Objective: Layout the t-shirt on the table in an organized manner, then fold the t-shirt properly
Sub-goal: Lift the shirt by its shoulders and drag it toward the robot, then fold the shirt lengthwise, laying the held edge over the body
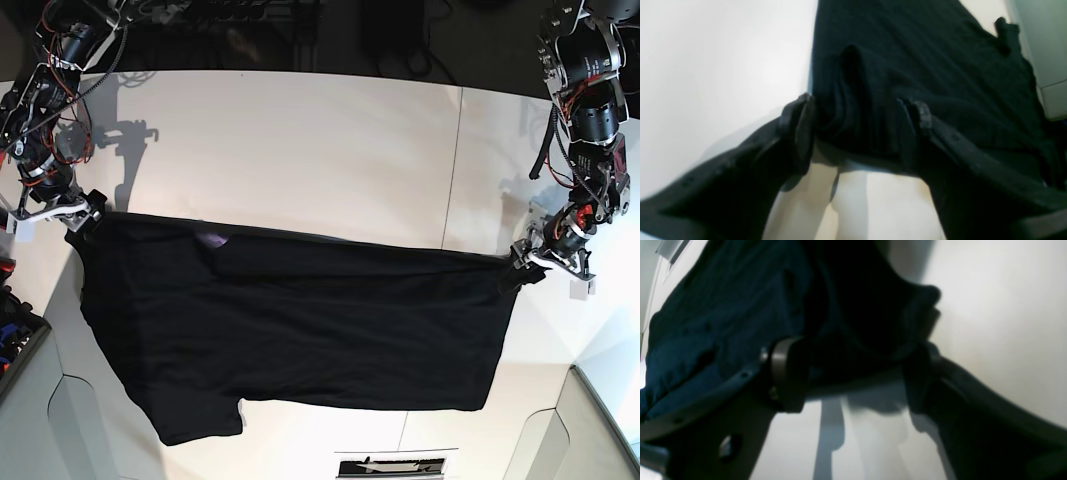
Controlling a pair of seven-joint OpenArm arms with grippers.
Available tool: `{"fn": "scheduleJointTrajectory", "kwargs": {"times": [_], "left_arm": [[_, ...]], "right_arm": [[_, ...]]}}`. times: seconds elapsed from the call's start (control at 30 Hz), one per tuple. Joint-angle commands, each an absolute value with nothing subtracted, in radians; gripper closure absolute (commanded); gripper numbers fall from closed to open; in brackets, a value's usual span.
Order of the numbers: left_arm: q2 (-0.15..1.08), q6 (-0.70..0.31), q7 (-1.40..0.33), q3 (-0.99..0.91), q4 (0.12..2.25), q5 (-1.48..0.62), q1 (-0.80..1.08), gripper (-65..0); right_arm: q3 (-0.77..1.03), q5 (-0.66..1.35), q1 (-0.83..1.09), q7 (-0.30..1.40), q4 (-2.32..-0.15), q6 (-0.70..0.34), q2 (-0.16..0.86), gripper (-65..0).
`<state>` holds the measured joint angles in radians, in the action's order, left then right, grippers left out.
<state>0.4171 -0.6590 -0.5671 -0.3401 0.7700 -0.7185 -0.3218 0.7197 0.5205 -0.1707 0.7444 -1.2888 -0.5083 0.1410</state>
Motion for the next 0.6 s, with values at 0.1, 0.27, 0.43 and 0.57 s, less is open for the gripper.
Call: {"fn": "scheduleJointTrajectory", "kwargs": {"times": [0.1,0.27,0.43,0.57], "left_arm": [[0.393,-0.658,-0.58,-0.339,0.776,-0.709,-0.338,-40.6],[0.377,-0.658,-0.566,-0.339,0.776,-0.692,-0.347,-40.4],[0.377,-0.689,-0.574,-0.339,0.777,-0.664,-0.349,0.0],[0.386,-0.698,-0.582,-0.339,0.778,-0.667,-0.349,0.0]], "right_arm": [[0.707,0.492,-0.222,0.699,-1.283,-0.493,0.149,-42.4],[0.706,0.46,-0.275,0.672,-1.19,-0.493,0.149,-42.4],[0.706,0.424,-0.31,0.638,-1.115,-0.493,0.15,-22.0],[0.706,0.426,-0.31,0.635,-1.115,-0.502,0.15,0.0]]}}
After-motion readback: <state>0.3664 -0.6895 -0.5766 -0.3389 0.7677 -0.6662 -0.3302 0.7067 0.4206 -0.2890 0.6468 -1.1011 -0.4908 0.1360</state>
